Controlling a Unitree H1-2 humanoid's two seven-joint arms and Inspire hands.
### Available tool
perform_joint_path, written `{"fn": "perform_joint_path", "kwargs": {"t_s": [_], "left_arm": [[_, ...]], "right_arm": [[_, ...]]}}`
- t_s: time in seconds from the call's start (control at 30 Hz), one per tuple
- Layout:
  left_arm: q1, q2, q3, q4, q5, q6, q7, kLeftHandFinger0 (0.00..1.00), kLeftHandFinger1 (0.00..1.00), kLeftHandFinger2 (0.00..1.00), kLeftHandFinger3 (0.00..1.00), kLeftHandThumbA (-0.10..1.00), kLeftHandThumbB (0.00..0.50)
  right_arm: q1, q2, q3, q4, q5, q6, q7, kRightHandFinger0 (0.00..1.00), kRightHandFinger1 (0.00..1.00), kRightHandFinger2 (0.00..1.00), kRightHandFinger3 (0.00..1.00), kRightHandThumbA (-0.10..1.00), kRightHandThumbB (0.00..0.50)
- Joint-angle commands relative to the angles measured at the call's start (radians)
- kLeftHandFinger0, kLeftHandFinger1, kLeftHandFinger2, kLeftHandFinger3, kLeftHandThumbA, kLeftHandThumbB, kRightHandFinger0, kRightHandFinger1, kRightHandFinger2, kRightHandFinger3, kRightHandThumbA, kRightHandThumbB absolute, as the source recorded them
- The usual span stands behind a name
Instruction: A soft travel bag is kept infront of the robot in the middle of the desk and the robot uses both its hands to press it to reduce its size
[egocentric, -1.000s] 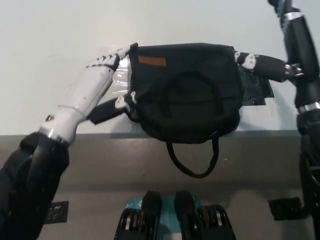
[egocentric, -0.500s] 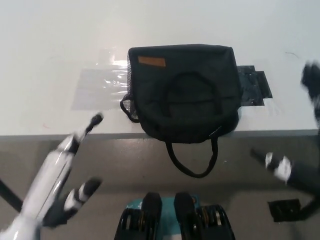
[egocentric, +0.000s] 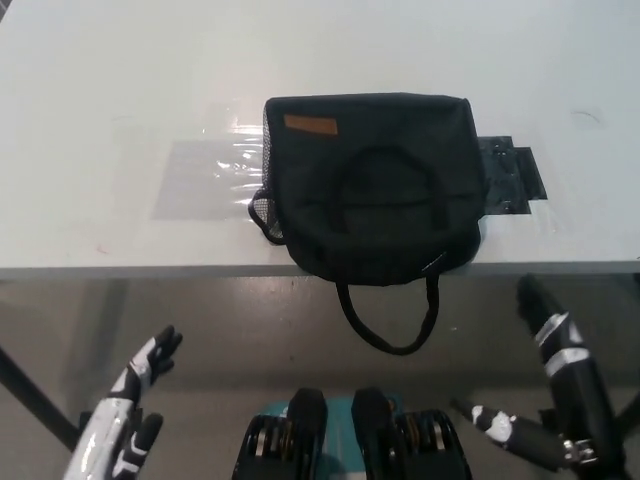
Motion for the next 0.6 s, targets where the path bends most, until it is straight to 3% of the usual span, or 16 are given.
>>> {"fn": "perform_joint_path", "kwargs": {"t_s": [0.0,0.03,0.23,0.3,0.43,0.57], "left_arm": [[-0.019,-0.029,-0.009,0.186,-0.015,-0.206,0.053,1.0,1.0,1.0,1.0,1.0,0.248],[-0.029,-0.03,-0.011,0.226,0.011,-0.202,0.06,1.0,1.0,1.0,1.0,1.0,0.271],[-0.072,-0.025,-0.008,0.381,0.048,-0.246,0.079,1.0,1.0,1.0,1.0,1.0,0.253],[-0.094,-0.019,-0.007,0.425,0.057,-0.265,0.085,1.0,1.0,1.0,1.0,1.0,0.236],[-0.114,-0.011,-0.013,0.468,0.06,-0.262,0.075,1.0,1.0,1.0,1.0,1.0,0.259],[-0.115,-0.007,-0.021,0.479,0.07,-0.264,0.072,1.0,1.0,1.0,1.0,1.0,0.249]], "right_arm": [[-0.007,0.034,-0.025,0.199,0.012,-0.236,-0.042,1.0,1.0,1.0,1.0,1.0,0.033],[-0.018,0.032,-0.032,0.254,0.005,-0.247,-0.047,1.0,1.0,1.0,1.0,1.0,0.037],[-0.064,0.036,-0.052,0.374,0.04,-0.252,-0.032,1.0,1.0,1.0,1.0,1.0,0.056],[-0.091,0.037,-0.063,0.41,0.049,-0.256,-0.029,1.0,1.0,1.0,1.0,1.0,0.049],[-0.099,0.04,-0.073,0.424,0.049,-0.246,-0.025,1.0,1.0,1.0,1.0,1.0,0.033],[-0.095,0.038,-0.076,0.418,0.05,-0.238,-0.022,1.0,1.0,1.0,1.0,1.0,0.022]]}}
